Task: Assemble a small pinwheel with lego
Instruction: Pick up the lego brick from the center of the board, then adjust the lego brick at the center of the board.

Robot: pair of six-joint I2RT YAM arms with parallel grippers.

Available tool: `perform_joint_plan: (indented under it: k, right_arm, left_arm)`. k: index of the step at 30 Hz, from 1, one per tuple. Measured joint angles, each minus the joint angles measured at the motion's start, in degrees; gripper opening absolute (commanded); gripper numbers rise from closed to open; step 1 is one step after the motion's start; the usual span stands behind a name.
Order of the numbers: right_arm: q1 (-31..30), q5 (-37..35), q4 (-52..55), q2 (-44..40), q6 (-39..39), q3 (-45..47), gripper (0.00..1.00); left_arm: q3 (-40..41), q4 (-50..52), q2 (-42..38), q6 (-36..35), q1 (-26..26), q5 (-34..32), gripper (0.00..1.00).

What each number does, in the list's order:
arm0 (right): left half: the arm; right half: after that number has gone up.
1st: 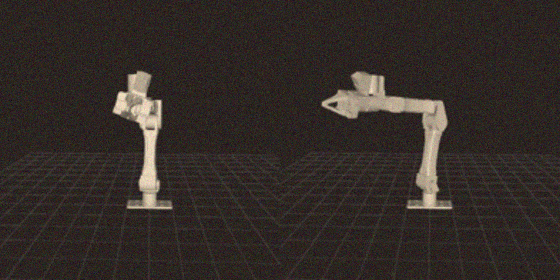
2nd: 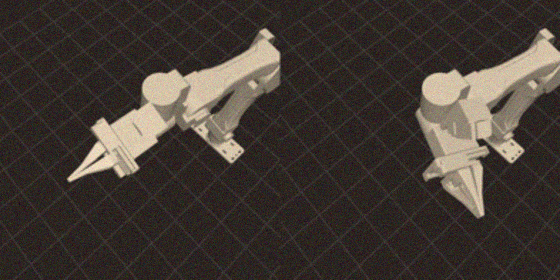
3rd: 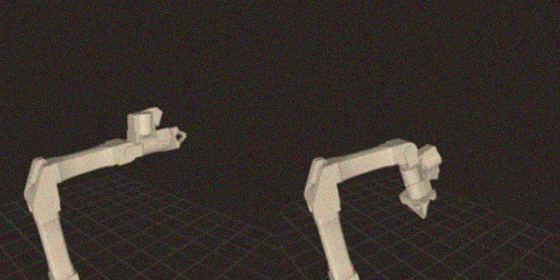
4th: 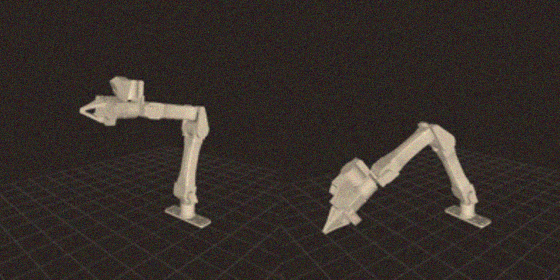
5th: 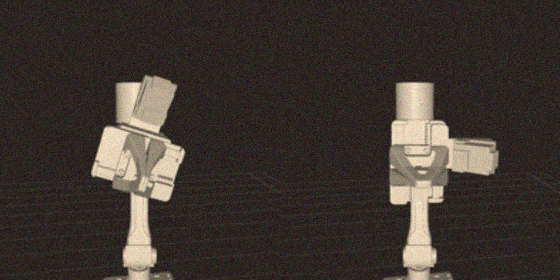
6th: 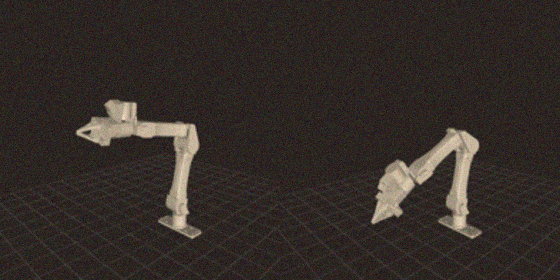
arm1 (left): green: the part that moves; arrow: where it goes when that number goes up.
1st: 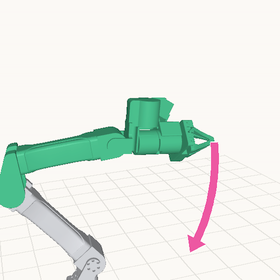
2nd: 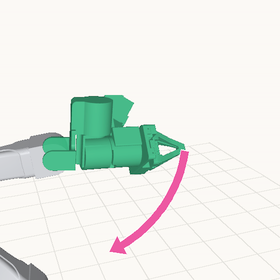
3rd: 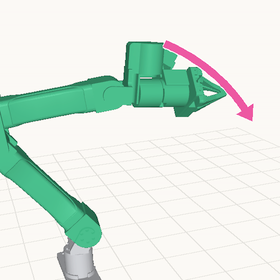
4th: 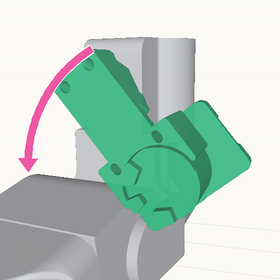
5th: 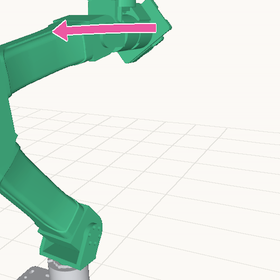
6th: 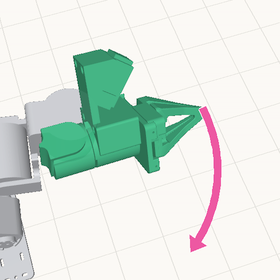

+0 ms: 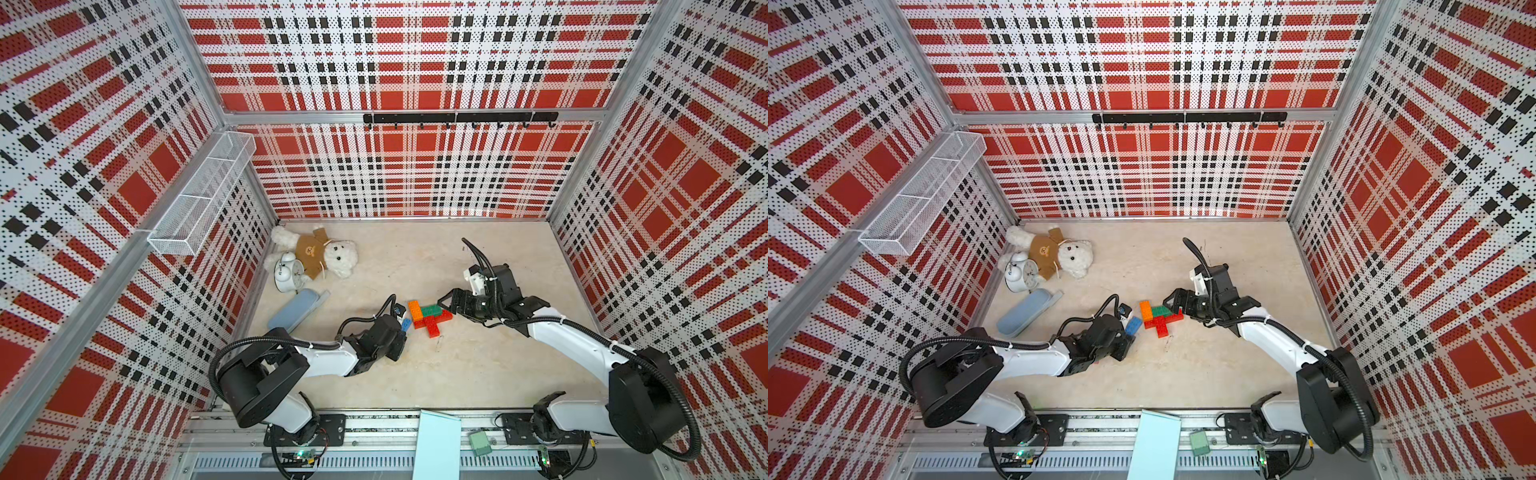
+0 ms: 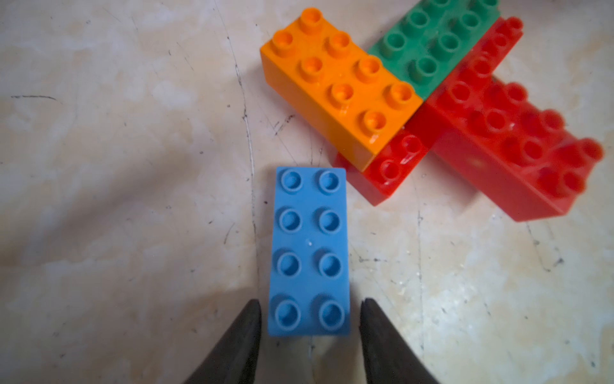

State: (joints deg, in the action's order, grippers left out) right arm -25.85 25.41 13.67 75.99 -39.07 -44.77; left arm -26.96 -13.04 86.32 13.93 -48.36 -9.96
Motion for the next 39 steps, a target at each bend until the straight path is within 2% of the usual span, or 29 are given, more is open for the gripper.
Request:
perform_joint_plan:
  k: [4, 9, 15, 21, 26, 29, 35, 39]
  right_arm:
    - [0.0, 0.0, 0.3, -0.7, -0.3, 0.1, 0.9]
    - [0.0, -0.1, 0.4, -1.9, -0.6, 0.1, 0.87]
    - [0.0, -0.2, 0.9, -1.9, -0.5, 0.1, 0.83]
    - [0.0, 0.1, 1.3, -1.4, -0.5, 0.0, 0.79]
    - [0.1, 0.7, 2.1, -0.4, 0.3, -0.5, 0.78]
    - [0.1, 1.2, 3.4, -0.4, 1.2, -0.8, 0.78]
    - [0.2, 1.6, 6.6, -1.0, 3.2, -1.5, 0.79]
    - [0.5, 1.7, 8.6, -2.3, 4.1, -1.5, 0.79]
  left_arm:
    - [0.5, -3.1, 0.9, -0.4, 0.0, 0.0, 0.41]
    - [1.8, -8.4, 2.5, -1.1, 0.0, -0.4, 0.38]
    - [3.1, -10.6, 2.4, -2.2, -0.9, -1.2, 0.31]
    - [8.9, -10.2, -9.0, -2.0, -3.0, -2.6, 0.3]
    - [9.6, -7.4, -16.1, -6.6, -3.3, 1.9, 0.27]
    - [6.7, -5.0, -14.1, -10.7, -3.8, 6.6, 0.28]
    - [-3.3, -0.3, -2.4, -17.0, -3.5, 12.9, 0.26]
    - [-3.7, 1.3, -2.1, -18.2, -1.8, 14.5, 0.26]
